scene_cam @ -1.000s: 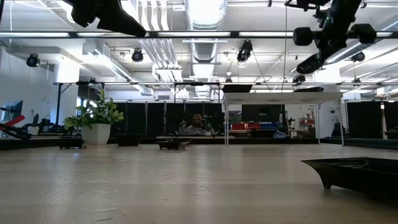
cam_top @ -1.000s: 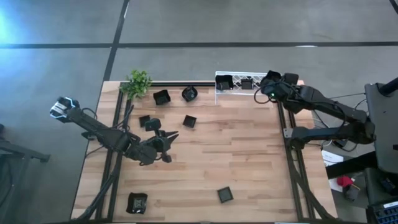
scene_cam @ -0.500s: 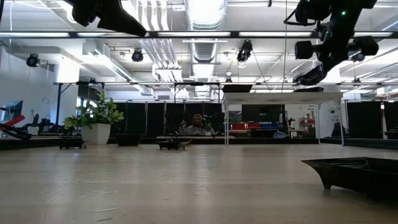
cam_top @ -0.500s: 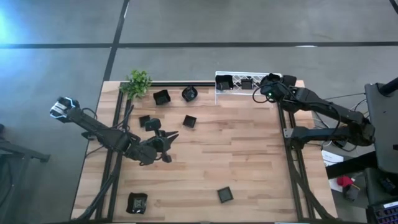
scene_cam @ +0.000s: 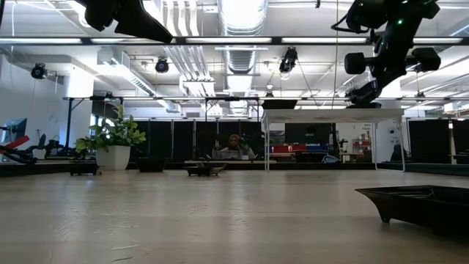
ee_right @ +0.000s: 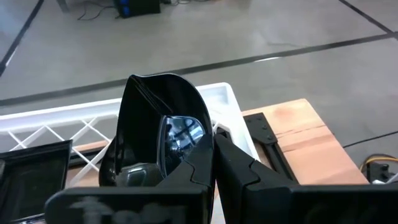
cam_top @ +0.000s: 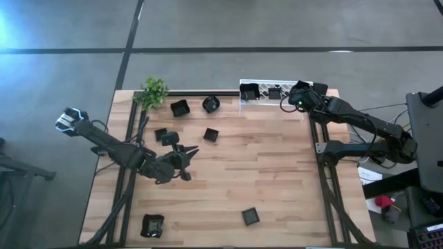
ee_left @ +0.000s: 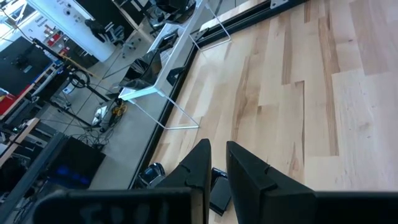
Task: Pick & Place Mini shaped plates
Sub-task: Stack the black leaf-shaped plate on top of the black leaf-shaped plate on the shelf, then stack the black square plate on top of the black square plate on the shelf
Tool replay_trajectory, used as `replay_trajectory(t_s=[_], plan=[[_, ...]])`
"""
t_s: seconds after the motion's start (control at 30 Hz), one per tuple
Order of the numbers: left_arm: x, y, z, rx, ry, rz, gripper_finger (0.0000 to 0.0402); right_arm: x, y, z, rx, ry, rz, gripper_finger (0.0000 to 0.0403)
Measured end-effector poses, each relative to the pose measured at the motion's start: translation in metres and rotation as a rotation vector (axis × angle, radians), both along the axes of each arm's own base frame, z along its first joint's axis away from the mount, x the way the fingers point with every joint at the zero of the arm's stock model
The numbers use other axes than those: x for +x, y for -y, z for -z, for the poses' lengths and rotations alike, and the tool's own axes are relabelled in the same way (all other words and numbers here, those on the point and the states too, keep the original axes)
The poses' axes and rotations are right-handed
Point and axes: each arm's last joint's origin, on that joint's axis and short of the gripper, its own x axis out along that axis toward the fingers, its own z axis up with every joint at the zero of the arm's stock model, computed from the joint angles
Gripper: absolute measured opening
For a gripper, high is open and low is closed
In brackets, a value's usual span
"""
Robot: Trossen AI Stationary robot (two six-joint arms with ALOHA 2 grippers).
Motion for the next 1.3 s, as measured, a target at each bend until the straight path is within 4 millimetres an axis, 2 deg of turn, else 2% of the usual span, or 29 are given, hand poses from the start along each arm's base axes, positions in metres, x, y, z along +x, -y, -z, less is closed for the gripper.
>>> replay_trajectory(t_s=[0.37, 0.73, 0.93, 1.07, 1.3], plan=[[0.000, 0.000, 0.000, 0.000, 0.000, 0.000, 0.0048, 0.000, 0.000, 0.000, 0.004, 0.001, -0.002, 0.0014], [0.000, 0.000, 0.000, 0.000, 0.000, 0.000, 0.0048, 0.000, 0.000, 0.000, 0.004, -0.010, -0.008, 0.0086], [0.000, 0.000, 0.000, 0.000, 0.000, 0.000, 0.0048, 0.000, 0.000, 0.000, 0.015, -0.066, -0.043, 0.0105], [0.000, 0.000, 0.000, 0.000, -0.001, 0.000, 0.0048, 0.000, -0.003, -0.001, 0.038, -0.122, -0.114, 0.0102], [0.000, 0.000, 0.000, 0.000, -0.001, 0.000, 0.0048, 0.000, -0.017, -0.008, 0.018, -0.084, -0.207, 0.0068]])
